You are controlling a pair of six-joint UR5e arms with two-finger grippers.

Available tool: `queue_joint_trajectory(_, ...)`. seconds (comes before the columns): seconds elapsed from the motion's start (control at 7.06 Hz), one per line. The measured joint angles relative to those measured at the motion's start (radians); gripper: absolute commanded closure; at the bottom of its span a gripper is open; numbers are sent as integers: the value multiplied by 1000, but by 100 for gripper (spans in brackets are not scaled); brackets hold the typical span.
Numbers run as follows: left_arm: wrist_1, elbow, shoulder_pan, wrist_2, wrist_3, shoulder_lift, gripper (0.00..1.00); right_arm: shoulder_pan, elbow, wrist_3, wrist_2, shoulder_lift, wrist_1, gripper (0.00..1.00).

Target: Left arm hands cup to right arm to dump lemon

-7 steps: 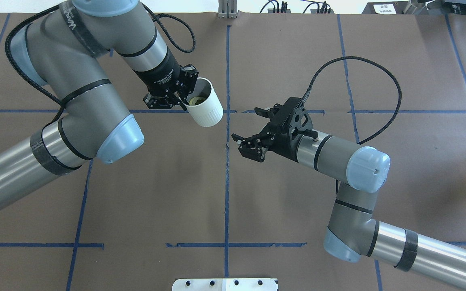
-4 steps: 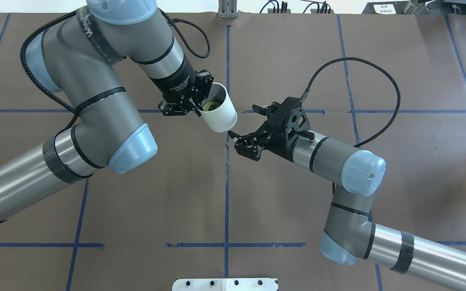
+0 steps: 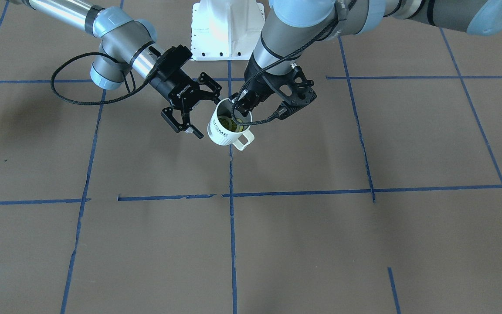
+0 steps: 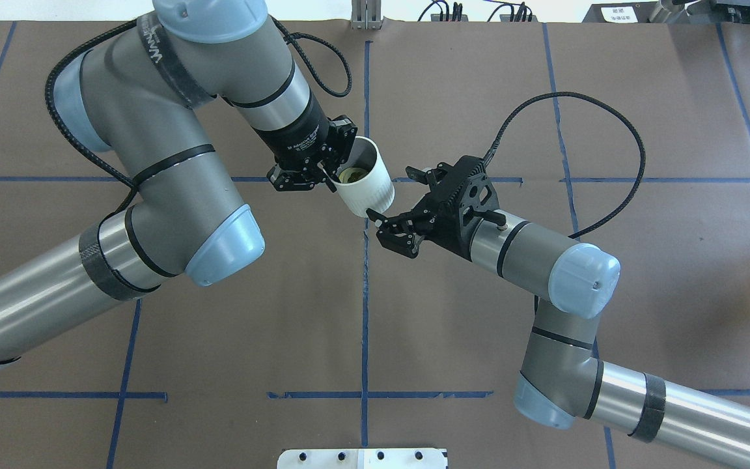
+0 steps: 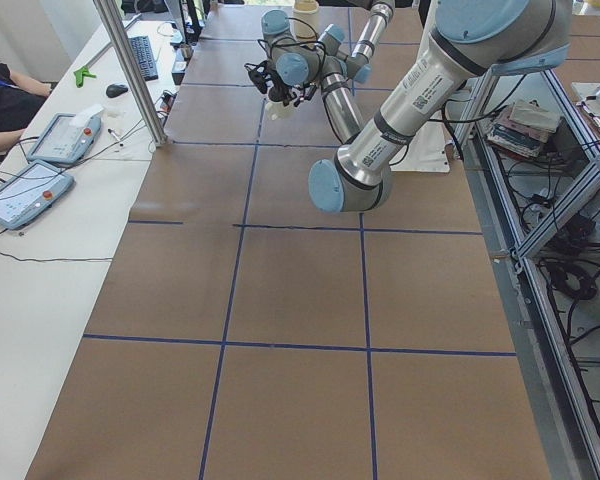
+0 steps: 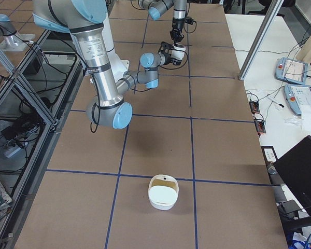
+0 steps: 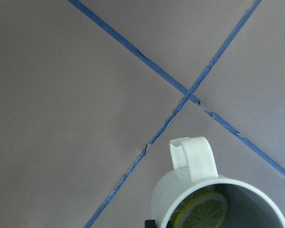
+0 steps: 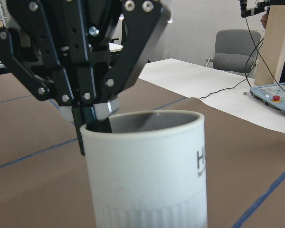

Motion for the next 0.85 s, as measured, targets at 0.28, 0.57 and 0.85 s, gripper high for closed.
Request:
queue_joint_trajectory(0.28,-5,1,6,0,0,-4,100,-2,1,-11,-1,0,0,0)
queue_joint_trajectory(0.57,-17,1,17,0,-2,-8,100,-2,0,-12,-2,-1,1,0)
queue_joint_trajectory(0.85,-44,-1,23,-1,-11,-11,100,-2,0,-12,-2,-1,2,1)
